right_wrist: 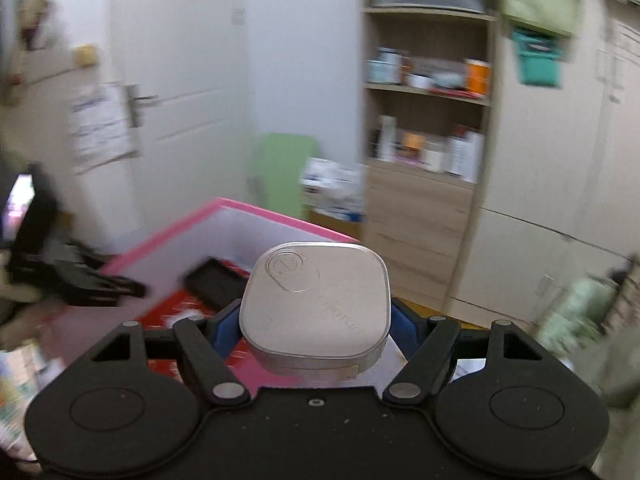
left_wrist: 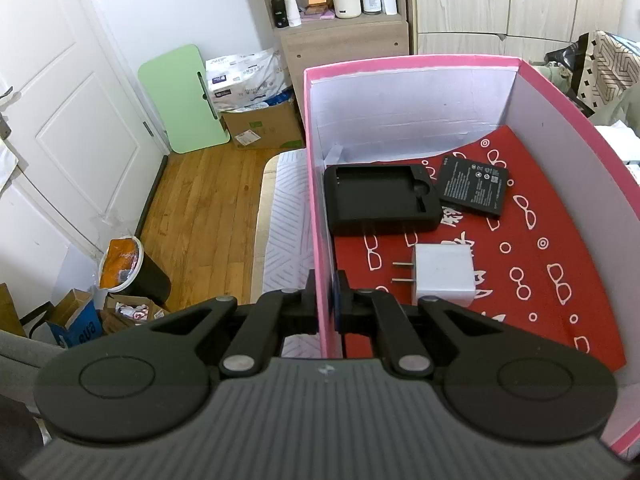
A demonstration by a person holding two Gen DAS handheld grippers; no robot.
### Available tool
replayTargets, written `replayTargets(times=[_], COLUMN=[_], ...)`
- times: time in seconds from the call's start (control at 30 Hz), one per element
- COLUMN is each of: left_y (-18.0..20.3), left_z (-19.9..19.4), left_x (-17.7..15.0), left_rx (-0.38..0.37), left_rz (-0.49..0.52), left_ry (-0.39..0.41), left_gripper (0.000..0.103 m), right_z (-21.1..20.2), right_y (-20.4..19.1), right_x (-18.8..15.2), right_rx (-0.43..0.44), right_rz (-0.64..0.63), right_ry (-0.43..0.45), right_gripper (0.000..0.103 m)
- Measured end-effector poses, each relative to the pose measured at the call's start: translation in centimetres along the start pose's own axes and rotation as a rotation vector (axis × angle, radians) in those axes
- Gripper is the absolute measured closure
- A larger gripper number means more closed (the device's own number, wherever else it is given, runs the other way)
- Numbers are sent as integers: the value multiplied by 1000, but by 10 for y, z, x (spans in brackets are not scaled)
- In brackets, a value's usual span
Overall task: Organize rigid objects
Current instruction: 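Carry the beige round device into the pink box and release it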
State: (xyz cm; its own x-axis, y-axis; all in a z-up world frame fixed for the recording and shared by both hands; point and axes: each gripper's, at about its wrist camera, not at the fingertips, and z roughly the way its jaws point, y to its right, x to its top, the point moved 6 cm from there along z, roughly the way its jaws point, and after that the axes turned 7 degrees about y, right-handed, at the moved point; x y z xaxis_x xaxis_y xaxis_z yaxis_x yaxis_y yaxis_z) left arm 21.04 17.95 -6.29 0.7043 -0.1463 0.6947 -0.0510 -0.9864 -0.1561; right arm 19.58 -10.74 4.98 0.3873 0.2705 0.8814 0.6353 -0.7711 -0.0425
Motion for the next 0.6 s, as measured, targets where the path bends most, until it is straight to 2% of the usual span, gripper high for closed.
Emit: replayTargets(times=[0.1, 0.2, 0.27, 0.4, 0.53, 0.6], left_y=[0, 0, -1, -2, -2, -3], left_z=[0, 0, -1, -2, -3, -4], left_x=[0, 0, 0, 0, 0, 0], left_rx=[-1, -1, -1, -1, 0, 0], left_rz=[-2, -6, -11, -20, -23, -24], left_ry=[0, 1, 6, 12, 15, 19], left_gripper=[98, 98, 98, 98, 98, 98], right_z=[13, 38, 55, 97, 135, 144], right_y=[-19, -39, -49, -67, -67, -68], right_x=[10, 12, 11, -2, -20, -29], right_rx=[72, 169, 197, 203, 205, 199], right_rz=[-109, -212, -307, -494, -545, -557], right_ry=[-44, -150, -206, -328, -470, -512], right_gripper=[25, 25, 25, 25, 25, 25])
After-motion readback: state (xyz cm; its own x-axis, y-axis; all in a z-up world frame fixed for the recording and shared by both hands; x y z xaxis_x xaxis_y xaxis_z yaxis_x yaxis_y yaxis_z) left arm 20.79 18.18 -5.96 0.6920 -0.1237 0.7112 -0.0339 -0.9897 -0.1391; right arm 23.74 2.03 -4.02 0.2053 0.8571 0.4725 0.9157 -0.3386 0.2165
